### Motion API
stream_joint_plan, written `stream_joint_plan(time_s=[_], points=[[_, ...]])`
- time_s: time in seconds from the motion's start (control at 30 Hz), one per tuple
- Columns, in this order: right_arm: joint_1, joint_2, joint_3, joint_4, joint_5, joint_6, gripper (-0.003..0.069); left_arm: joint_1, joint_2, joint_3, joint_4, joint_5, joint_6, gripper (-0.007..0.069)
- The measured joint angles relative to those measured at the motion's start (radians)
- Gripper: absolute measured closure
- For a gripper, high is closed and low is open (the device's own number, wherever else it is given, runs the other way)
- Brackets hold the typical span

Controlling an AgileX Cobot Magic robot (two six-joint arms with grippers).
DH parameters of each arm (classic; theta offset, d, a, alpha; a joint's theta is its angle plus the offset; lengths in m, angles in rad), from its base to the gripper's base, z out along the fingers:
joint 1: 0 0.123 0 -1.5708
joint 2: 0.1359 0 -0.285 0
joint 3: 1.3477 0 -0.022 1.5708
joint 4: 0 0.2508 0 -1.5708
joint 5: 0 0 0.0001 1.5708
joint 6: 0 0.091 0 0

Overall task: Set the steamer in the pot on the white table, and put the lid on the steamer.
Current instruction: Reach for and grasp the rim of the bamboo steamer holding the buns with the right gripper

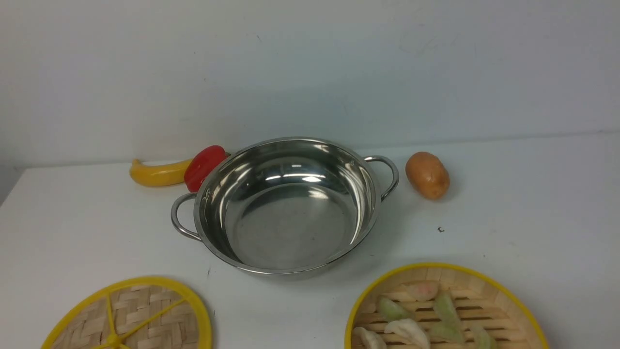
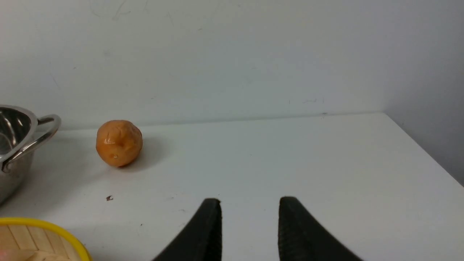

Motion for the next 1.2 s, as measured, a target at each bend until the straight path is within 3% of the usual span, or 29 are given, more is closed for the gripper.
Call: stream_joint_plan(time_s=[0.3,0.47,0.6,0.7,0.8,1.03,1.2], points=[[0.0,0.0,0.001,0.033,-0.008,0.003,0.0416,0.0,0.0,0.0,-0.013,-0.01,-0.004,0.0428],[0.0,0.0,0.001,0.295,-0.055,0.063,0.0416,0.0,0.0,0.0,-0.286,-0.172,-0.179,0.0424],[0.0,0.0,0.001,0.585,-0.089,0.16,0.0416,0.0,0.0,0.0,-0.53,-0.31,-0.314,0.0414],[0.0,0.0,0.001,0.738,-0.142,0.182,0.0416,0.0,0.0,0.0,-0.584,-0.393,-0.338,0.0414],[0.0,0.0,0.001,0.814,-0.179,0.184,0.0416,0.0,0.0,0.0,-0.596,-0.459,-0.346,0.0407],[0.0,0.0,-0.009,0.886,-0.209,0.179,0.0416,0.0,0.0,0.0,-0.598,-0.674,-0.363,0.0396],[0.0,0.038,-0.26,0.787,-0.066,-0.052,0.0416,0.0,0.0,-0.006,-0.564,-0.789,-0.402,0.0391]])
